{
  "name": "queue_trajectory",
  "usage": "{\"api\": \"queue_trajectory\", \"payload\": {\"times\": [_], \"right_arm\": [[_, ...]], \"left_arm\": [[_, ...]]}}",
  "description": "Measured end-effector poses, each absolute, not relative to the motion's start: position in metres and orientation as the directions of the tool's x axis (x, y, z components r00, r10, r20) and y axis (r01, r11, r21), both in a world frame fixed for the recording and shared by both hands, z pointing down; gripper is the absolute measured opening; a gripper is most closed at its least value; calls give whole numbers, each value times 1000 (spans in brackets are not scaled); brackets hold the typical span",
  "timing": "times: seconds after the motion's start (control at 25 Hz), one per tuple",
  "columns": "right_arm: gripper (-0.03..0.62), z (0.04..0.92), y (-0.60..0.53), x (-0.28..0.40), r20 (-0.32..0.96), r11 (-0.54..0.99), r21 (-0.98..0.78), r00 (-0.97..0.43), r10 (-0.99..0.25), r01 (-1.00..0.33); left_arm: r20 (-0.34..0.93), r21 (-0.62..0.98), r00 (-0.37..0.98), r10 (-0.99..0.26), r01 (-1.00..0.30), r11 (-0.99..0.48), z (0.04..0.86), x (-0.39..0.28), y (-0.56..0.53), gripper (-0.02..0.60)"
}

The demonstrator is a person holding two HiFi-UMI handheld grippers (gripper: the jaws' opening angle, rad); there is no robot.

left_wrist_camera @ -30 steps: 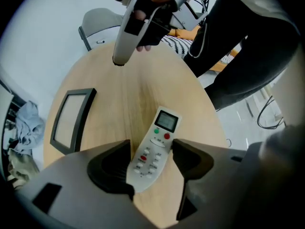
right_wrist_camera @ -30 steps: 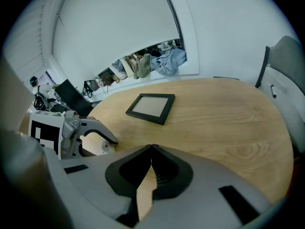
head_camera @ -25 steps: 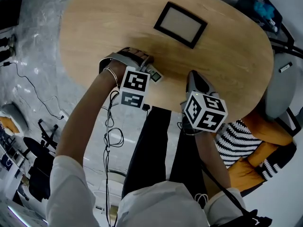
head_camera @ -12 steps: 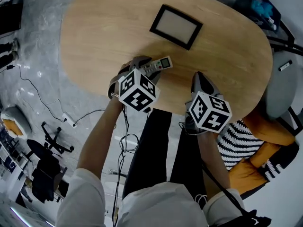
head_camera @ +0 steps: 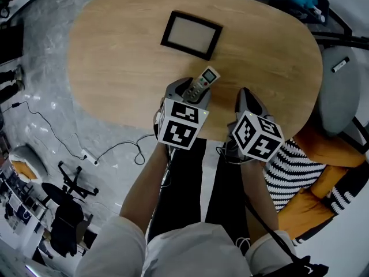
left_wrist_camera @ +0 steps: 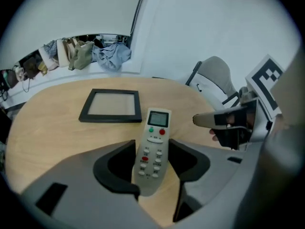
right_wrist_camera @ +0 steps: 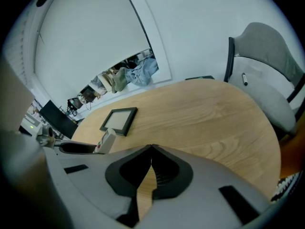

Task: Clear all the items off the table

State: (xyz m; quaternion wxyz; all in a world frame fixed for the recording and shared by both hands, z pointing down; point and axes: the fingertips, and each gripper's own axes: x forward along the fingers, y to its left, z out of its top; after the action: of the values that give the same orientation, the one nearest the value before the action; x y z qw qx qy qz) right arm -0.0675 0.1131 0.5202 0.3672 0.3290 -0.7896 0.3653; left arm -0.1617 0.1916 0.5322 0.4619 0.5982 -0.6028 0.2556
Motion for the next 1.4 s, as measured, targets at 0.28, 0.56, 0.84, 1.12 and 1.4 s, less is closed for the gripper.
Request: {"api": "queue_trajectory", "payload": {"times": [0.28, 0.56, 0.84, 1.12, 1.4], "right_arm": [[25, 516, 79, -13, 813, 420, -343, -490, -314, -840], [23, 508, 24, 78, 807, 278, -333, -425, -411, -901], [25, 511, -17, 181, 808, 138, -320, -346, -476, -937], [25, 514, -42, 247, 798, 51, -339, -316, -513, -939], [25, 517, -70, 286, 782, 20, -354, -308, -542, -935]], "left_arm": [[860, 218, 156, -487, -973, 74, 522, -128, 142, 216], [856, 223, 216, -470, -974, -41, 514, -49, 75, 216], [848, 249, 294, -441, -955, -159, 516, 49, 18, 215], [851, 244, 329, -410, -938, -247, 521, 121, -20, 215], [848, 252, 350, -399, -927, -276, 526, 168, -61, 215]]}}
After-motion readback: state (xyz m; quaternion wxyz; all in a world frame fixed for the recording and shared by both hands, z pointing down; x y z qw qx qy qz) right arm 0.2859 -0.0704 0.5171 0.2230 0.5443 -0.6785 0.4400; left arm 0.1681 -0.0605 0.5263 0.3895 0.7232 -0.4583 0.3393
